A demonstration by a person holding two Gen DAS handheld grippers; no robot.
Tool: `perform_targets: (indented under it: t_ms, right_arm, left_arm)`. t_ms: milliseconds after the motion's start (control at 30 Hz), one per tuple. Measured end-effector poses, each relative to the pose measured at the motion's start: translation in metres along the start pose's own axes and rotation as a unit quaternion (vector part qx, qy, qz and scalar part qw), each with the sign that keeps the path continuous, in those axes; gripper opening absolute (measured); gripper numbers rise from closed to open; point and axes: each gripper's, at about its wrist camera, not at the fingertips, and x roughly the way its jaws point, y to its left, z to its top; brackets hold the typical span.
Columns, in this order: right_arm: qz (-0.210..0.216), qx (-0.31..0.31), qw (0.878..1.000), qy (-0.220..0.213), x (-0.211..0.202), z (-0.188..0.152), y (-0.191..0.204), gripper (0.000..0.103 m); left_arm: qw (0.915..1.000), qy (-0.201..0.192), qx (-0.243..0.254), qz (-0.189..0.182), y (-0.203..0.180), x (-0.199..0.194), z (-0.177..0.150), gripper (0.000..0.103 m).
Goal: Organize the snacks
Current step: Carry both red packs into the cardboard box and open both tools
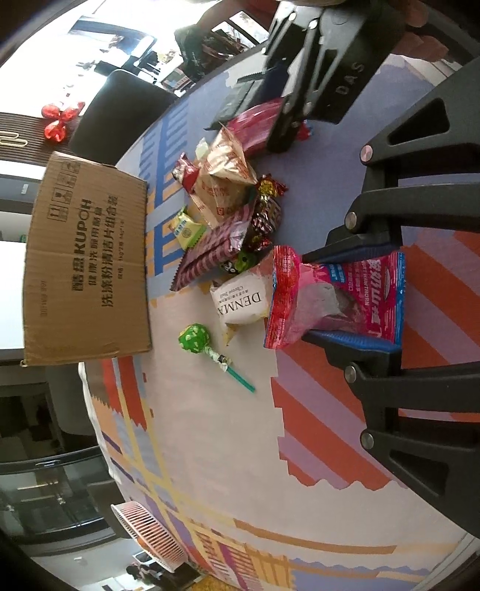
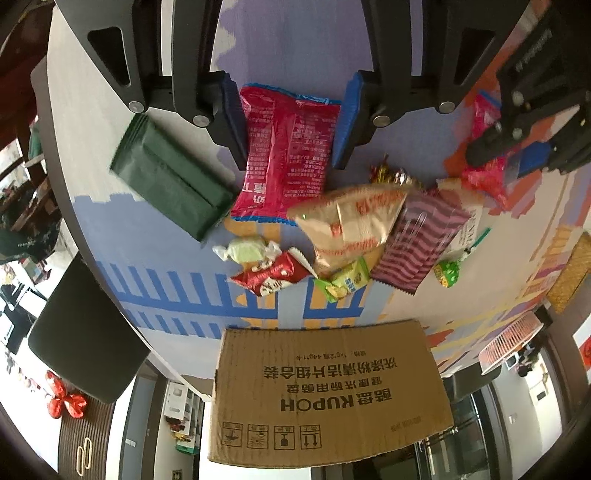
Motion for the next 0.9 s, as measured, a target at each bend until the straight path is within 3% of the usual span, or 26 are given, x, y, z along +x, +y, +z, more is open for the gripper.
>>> perform_targets:
  t_ms: [467,900]
  right_arm:
    - [0.015,0.020,0.999,-0.046,-0.059,-0.013,-0.013,0.045]
    - [0.029,-0.015,0.991,-0.131,-0.099,0.025,0.000,0.045]
  left_arm:
    - [0.9983,-0.054,0.014,-0.020,-0.014,-0.045,0.009,0.033]
    - [0.9917,-0.125,0.025,-0.013,-0.011,-0.075,0.054,0.033]
